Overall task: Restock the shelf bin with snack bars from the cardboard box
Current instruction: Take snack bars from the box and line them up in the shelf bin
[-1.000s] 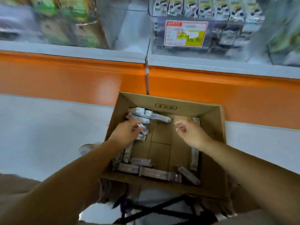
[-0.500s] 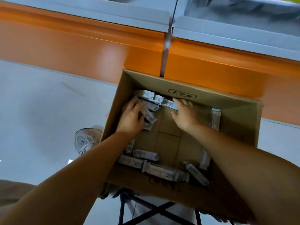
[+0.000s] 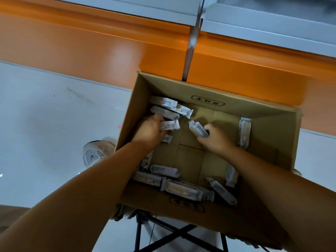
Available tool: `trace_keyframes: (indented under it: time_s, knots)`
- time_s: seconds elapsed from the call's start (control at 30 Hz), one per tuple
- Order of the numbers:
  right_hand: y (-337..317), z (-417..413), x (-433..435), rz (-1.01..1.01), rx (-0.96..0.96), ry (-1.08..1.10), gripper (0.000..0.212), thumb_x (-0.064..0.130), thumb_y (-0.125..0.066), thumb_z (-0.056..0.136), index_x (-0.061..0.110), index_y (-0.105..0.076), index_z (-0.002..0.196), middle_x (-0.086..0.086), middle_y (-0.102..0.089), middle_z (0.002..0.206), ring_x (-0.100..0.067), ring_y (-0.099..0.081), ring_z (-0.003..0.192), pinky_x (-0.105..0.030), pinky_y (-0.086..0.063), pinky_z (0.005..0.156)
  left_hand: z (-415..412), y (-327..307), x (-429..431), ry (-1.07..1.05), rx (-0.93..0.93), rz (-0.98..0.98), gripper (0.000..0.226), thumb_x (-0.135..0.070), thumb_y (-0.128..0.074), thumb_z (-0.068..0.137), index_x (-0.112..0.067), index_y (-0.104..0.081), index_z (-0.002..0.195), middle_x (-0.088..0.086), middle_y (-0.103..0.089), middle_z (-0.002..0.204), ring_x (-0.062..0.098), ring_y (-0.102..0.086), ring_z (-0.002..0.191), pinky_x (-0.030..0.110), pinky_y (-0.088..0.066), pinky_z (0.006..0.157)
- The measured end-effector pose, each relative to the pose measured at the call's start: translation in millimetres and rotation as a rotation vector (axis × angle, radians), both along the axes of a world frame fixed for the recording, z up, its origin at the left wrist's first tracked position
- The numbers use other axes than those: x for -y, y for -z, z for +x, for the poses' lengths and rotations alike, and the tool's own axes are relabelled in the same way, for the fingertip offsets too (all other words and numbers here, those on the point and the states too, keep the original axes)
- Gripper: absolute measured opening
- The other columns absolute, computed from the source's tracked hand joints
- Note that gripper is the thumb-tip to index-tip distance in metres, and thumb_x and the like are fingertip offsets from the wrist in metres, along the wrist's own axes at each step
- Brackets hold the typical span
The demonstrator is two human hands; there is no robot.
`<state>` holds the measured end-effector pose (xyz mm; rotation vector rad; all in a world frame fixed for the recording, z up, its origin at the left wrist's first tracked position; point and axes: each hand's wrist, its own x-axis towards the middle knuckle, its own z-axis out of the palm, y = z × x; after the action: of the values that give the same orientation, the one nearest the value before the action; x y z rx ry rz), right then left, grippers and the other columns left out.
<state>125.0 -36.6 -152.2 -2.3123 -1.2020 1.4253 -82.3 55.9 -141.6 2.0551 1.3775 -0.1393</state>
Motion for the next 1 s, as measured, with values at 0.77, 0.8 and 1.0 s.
trace_keyframes:
  time_s: [0.77, 0.8, 1.0]
  knots:
    - [-7, -7, 71, -0.12, -0.097, 0.119, 0.025, 0.032, -0.059, 0.093, 0.014, -0.051, 0.109, -0.006, -0.058, 0.09, -0.019, -0.056, 0.078, -0.029, -0.043, 0.063, -17, 14, 19, 0.171, -0.15, 0.062, 0.055, -0.014, -0.071, 0.084, -0.018, -0.049, 0.134, 0.006, -0.052, 0.132, 0.026, -0.043, 0.122, 0.036, -0.035, 0.101]
    - [-7, -9, 71, -0.117, -0.11, 0.122, 0.025, 0.031, -0.059, 0.093, 0.014, -0.051, 0.109, -0.007, -0.058, 0.092, -0.02, -0.057, 0.079, -0.03, -0.044, 0.064, -18, 13, 19, 0.149, -0.115, 0.038, 0.056, -0.016, -0.073, 0.083, -0.017, -0.05, 0.134, 0.006, -0.052, 0.131, 0.026, -0.043, 0.122, 0.036, -0.036, 0.101]
    - [-15, -16, 69, -0.092, -0.144, 0.109, 0.021, 0.027, -0.06, 0.092, 0.014, -0.051, 0.106, -0.012, -0.06, 0.095, -0.025, -0.059, 0.08, -0.033, -0.045, 0.065, -12, 5, 25, 0.15, -0.078, 0.135, 0.058, -0.027, -0.076, 0.081, -0.021, -0.053, 0.134, 0.006, -0.054, 0.128, 0.026, -0.048, 0.116, 0.039, -0.041, 0.098]
